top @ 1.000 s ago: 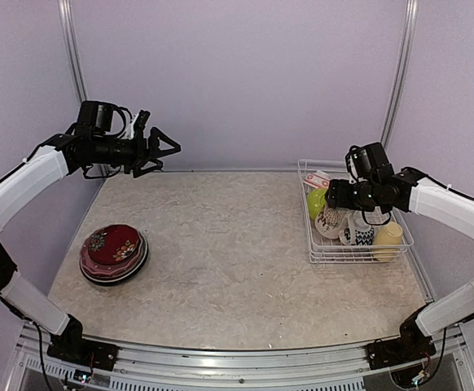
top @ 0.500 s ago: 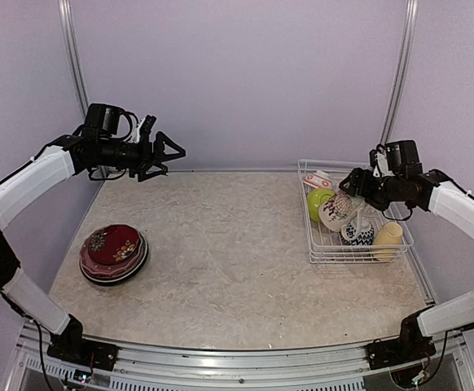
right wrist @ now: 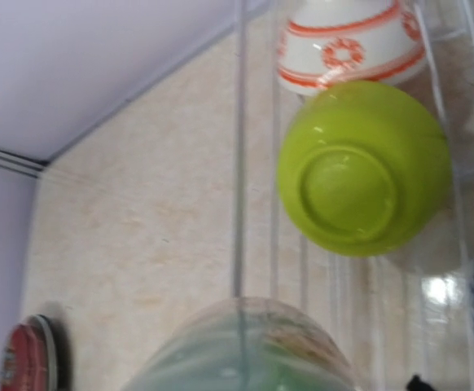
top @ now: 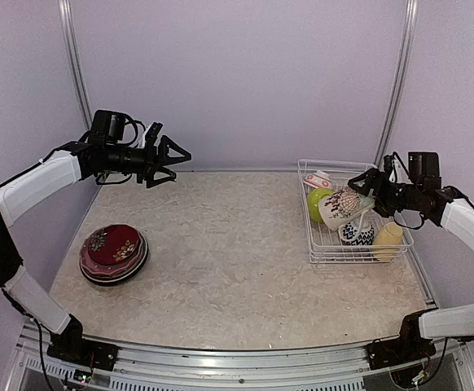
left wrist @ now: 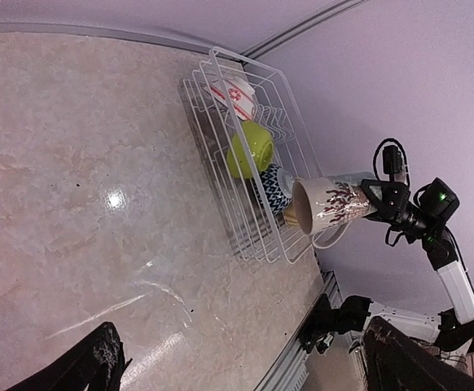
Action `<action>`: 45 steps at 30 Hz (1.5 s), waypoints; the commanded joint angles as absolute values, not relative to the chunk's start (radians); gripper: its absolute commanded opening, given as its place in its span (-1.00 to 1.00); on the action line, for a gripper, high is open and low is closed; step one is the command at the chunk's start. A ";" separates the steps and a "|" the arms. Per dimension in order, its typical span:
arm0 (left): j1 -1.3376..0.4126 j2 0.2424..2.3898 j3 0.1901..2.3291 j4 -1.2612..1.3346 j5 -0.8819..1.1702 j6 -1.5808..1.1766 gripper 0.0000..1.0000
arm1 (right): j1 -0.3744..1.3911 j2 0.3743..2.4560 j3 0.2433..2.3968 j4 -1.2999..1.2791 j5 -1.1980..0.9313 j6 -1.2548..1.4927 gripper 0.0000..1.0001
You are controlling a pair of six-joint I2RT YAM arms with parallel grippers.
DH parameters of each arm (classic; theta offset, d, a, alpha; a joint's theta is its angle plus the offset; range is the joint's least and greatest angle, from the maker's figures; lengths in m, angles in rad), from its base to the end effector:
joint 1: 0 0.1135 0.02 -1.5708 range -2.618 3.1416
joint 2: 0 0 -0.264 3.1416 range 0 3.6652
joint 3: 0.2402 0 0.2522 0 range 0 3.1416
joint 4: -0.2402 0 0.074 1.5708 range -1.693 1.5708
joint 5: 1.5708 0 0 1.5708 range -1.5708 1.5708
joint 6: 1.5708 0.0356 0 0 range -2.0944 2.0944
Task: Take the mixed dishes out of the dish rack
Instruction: Pass from the right arm to the left
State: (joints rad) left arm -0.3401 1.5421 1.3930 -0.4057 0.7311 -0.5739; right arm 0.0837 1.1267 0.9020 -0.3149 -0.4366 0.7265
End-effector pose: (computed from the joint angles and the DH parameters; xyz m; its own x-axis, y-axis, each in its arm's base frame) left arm 0.3211 -0.1388 0.3474 -0.8423 -0.1307 -0.5229 0.3883 0.5258 -0.7568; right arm 0.2478 0.0359 0.3012 -0.6732 0.5476 -0.4970 0.0132 0.6809 0.7323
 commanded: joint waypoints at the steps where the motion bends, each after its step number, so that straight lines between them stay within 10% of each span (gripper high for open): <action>1: -0.362 1.557 1.357 -0.284 0.807 -0.683 0.94 | 0.063 1.072 0.900 -0.122 -0.562 0.818 -1.00; 17: -0.616 1.834 1.281 0.645 0.931 -1.348 0.62 | 0.308 1.122 0.818 0.330 -0.596 1.125 -1.00; 45: -0.748 1.927 1.255 0.963 0.909 -1.624 -0.49 | 0.563 1.367 0.711 0.882 -0.475 1.262 -1.00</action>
State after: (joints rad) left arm -0.7395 1.8969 1.2335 0.8196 0.9016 -1.5284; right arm 0.5446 1.3632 0.7197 0.6827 -0.4980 1.2274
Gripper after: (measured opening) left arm 0.302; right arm 0.801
